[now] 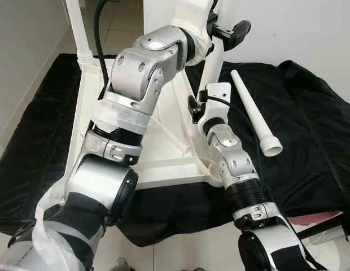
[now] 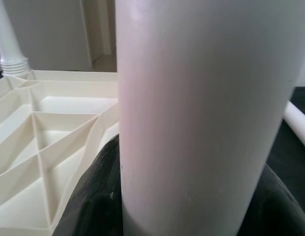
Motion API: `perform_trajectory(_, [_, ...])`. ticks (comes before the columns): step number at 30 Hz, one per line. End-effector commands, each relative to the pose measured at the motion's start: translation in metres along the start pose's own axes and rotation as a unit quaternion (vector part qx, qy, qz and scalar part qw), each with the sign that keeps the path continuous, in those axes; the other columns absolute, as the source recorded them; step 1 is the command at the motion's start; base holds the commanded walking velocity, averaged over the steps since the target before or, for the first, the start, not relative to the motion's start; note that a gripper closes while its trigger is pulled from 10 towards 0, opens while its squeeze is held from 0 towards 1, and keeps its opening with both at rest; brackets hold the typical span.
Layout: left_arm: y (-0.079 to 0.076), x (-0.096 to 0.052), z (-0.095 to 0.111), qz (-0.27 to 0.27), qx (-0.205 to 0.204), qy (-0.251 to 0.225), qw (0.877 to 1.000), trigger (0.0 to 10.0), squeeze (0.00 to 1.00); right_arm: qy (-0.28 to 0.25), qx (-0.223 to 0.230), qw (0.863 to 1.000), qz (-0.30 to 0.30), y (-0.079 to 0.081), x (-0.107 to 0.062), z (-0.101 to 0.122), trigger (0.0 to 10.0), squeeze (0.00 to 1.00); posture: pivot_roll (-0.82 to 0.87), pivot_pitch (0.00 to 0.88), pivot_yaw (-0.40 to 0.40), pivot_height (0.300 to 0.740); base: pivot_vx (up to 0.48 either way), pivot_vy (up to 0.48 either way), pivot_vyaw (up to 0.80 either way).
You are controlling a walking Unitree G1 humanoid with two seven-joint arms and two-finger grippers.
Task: Building children table
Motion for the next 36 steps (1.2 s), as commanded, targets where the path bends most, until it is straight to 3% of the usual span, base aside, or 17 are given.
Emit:
perform_trajectory(1, [-0.005, -0.002, 0.002, -0.011, -0.023, -0.010, 1.000, 10.0, 0.00, -0.005, -0.003, 1.000, -0.017, -0.008, 0.000, 0.001, 10.0, 0.00, 0.06, 0.065, -0.088, 0.740, 0.000, 0.000, 0.00])
perform_trajectory(7, [-0.010, -0.007, 0.004, -0.038, -0.068, -0.042, 0.996, 10.0, 0.00, -0.009, -0.004, 1.000, -0.026, -0.015, -0.001, 0.002, 10.0, 0.00, 0.05, 0.069, -0.091, 0.740, 0.000, 0.000, 0.00])
perform_trajectory(14, [-0.011, -0.009, 0.002, -0.036, -0.069, -0.049, 0.996, 10.0, 0.00, -0.011, -0.004, 0.999, -0.030, -0.019, -0.002, 0.004, 10.0, 0.00, 0.03, 0.067, -0.092, 0.740, 0.000, 0.000, 0.00])
perform_trajectory(22, [0.007, -0.017, -0.012, 0.006, -0.068, -0.043, 0.997, 10.0, 0.00, -0.028, 0.022, 0.999, -0.002, -0.009, -0.006, 0.009, 10.0, 0.00, 0.02, 0.072, -0.099, 0.740, 0.000, 0.000, 0.00])
perform_trajectory(36, [0.032, -0.030, -0.014, 0.065, -0.065, -0.054, 0.994, 10.0, 0.00, -0.038, 0.028, 0.999, 0.001, -0.012, -0.004, 0.014, 10.0, 0.00, 0.04, 0.104, -0.125, 0.740, 0.000, 0.000, 0.00])
Point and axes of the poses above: a point about 5 cm out from each wrist's last joint towards the gripper, its own x axis pointing out of the wrist towards the gripper, its own z axis along the axis of the wrist's last joint, y = z × x, the point moved 2 cm from there along x, pointing out of the wrist towards the gripper, and after that the axes turned 9 degrees about -x, right-handed, at the moved point
